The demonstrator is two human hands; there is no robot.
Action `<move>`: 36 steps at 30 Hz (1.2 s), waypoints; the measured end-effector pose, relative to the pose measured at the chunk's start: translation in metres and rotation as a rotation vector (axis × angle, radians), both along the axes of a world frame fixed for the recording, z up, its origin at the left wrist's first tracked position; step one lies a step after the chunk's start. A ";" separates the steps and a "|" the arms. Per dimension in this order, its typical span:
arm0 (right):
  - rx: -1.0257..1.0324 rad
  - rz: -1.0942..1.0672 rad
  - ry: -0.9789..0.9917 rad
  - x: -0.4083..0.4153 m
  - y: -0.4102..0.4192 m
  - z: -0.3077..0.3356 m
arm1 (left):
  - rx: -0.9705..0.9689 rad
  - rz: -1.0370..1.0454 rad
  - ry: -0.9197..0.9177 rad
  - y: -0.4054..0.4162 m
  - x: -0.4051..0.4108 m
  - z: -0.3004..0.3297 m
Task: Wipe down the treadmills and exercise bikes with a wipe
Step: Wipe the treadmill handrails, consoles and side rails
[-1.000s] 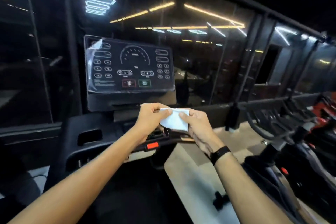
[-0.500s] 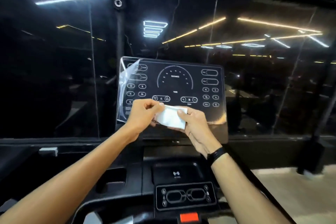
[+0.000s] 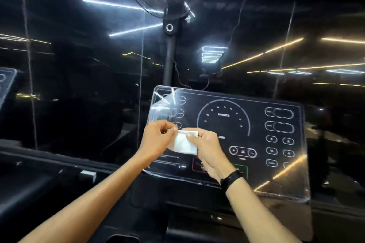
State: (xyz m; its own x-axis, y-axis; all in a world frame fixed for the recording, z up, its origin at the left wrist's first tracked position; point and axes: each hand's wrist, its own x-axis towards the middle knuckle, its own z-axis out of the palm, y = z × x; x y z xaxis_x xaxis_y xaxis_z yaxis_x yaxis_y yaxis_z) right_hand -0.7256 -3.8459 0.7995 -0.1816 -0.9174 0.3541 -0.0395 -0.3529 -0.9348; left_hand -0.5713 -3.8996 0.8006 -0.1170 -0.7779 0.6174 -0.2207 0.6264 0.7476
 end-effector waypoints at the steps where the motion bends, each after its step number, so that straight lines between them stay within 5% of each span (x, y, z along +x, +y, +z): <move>1: 0.008 -0.004 -0.006 -0.001 -0.007 -0.004 | 0.005 0.009 -0.014 -0.007 0.001 -0.003; 7: 0.018 -0.081 -0.094 0.006 -0.057 -0.004 | -0.100 0.102 -0.192 -0.054 0.012 -0.007; 15: -0.079 -0.399 -0.356 0.022 -0.107 0.011 | -0.439 -0.055 -0.506 -0.133 0.019 0.015; 19: -0.126 -0.478 -0.412 0.031 -0.113 0.010 | -0.645 0.018 -0.488 -0.166 0.029 0.026; 23: -0.166 -0.568 -0.466 0.037 -0.128 0.021 | -0.578 0.091 -0.533 -0.193 0.038 0.039; 28: -0.308 -0.915 -0.246 0.049 -0.146 0.044 | -0.658 0.251 -0.668 -0.212 0.043 0.043; 31: -0.354 -0.990 -0.124 0.058 -0.159 0.049 | -0.648 0.275 -0.578 -0.221 0.042 0.045; 36: -0.384 -0.956 -0.164 0.063 -0.175 0.037 | -0.434 0.146 -0.179 -0.223 0.033 0.058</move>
